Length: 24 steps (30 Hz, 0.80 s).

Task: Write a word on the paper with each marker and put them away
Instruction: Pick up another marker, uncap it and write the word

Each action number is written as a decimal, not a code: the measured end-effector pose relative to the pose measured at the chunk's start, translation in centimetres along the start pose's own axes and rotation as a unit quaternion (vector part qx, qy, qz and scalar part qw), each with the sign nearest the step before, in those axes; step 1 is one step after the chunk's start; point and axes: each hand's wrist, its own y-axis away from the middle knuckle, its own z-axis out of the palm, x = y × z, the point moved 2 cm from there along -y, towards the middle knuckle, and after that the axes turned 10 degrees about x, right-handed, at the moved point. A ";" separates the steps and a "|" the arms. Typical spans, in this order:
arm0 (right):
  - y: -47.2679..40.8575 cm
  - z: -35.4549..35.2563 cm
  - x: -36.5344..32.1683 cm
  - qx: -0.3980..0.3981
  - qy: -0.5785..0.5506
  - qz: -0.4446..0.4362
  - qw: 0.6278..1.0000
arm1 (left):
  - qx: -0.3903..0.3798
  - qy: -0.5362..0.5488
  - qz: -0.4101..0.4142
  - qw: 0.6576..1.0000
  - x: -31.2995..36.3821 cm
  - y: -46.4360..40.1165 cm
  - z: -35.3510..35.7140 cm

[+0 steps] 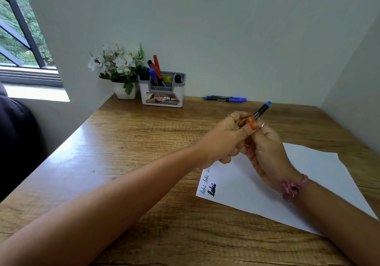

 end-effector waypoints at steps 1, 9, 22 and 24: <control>0.0 -0.1 0.0 0.000 0.003 -0.001 1.000 | 0.000 0.000 0.000 1.000 -0.1 0.0 0.0; -0.3 0.0 -0.6 -0.018 0.005 -0.004 1.000 | -0.014 0.000 0.002 1.000 -0.3 -0.3 0.0; -1.9 -1.6 0.1 0.069 -0.046 0.063 0.995 | 0.112 -0.384 0.096 0.911 -2.0 -0.9 -8.6; -1.8 -1.3 0.6 0.043 -0.041 0.081 0.995 | 0.071 -0.446 0.124 0.883 -2.8 -0.8 -9.5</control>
